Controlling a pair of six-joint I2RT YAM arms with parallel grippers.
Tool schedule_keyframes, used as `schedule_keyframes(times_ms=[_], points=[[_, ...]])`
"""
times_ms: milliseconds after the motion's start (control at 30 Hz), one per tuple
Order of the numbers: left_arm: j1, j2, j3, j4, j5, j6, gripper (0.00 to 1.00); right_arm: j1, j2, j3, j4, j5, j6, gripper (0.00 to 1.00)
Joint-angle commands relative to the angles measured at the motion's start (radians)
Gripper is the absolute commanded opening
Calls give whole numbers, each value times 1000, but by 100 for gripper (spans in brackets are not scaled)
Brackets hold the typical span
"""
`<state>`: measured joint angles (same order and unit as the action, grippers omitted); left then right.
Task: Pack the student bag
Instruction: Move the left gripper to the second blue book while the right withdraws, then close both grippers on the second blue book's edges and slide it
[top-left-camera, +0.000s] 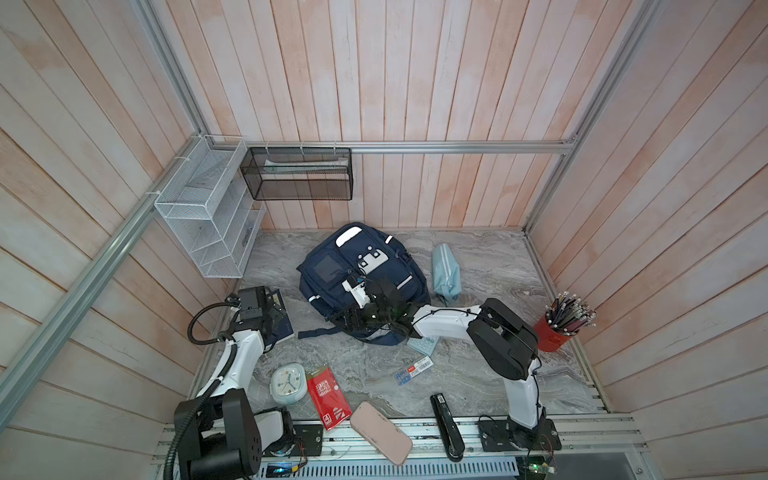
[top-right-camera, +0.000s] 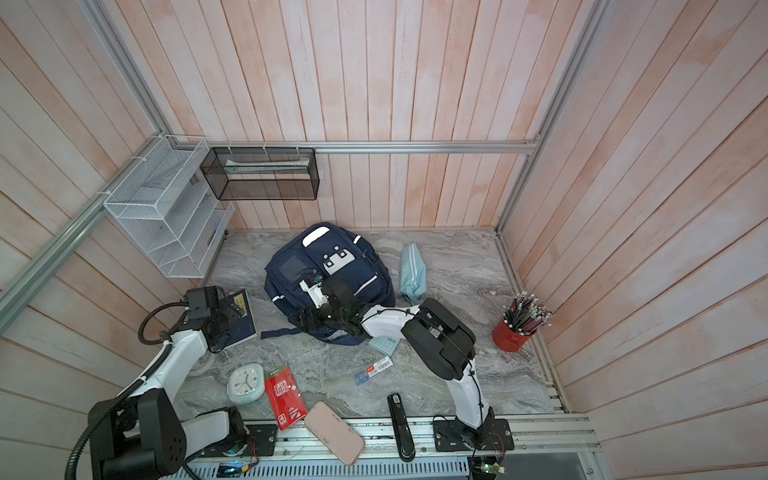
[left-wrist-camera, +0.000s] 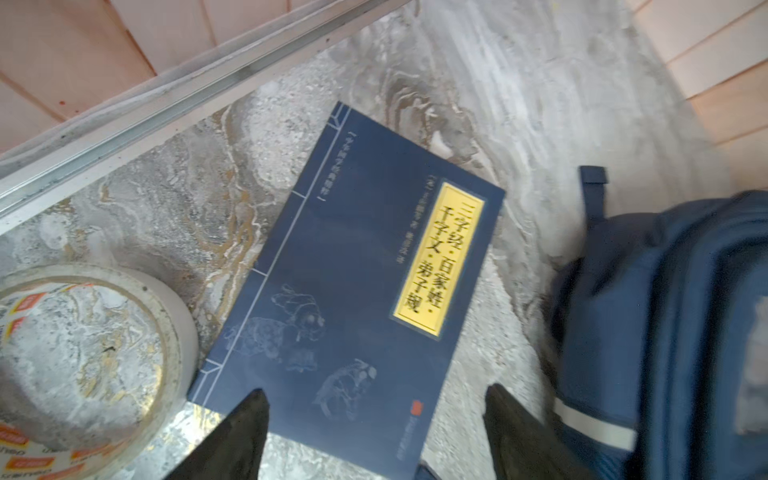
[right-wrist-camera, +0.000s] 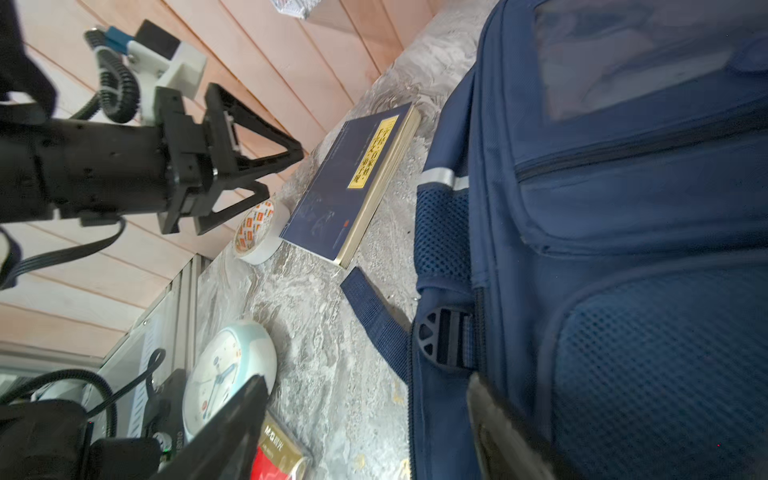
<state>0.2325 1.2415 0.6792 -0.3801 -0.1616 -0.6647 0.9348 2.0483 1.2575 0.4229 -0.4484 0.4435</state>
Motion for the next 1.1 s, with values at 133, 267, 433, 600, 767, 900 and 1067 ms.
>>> schedule_keyframes(times_ms=[133, 267, 433, 600, 767, 900, 1067], points=[[80, 101, 34, 101, -9, 78, 91, -3, 48, 35, 22, -123, -41, 72], [100, 144, 14, 141, -70, 102, 94, -14, 79, 44, 50, -177, -11, 72], [141, 265, 50, 158, -44, 139, 95, -27, 102, 70, 41, -207, -9, 71], [148, 340, 78, 190, -10, 163, 95, -31, 112, 95, 8, -193, -34, 70], [145, 406, 101, 201, 125, 143, 88, -33, 166, 138, -8, -196, -27, 69], [121, 395, 80, 195, 154, 137, 79, -21, 182, 166, -39, -172, -56, 67], [120, 348, 33, 199, 215, 123, 74, 18, 207, 238, -82, -131, -65, 63]])
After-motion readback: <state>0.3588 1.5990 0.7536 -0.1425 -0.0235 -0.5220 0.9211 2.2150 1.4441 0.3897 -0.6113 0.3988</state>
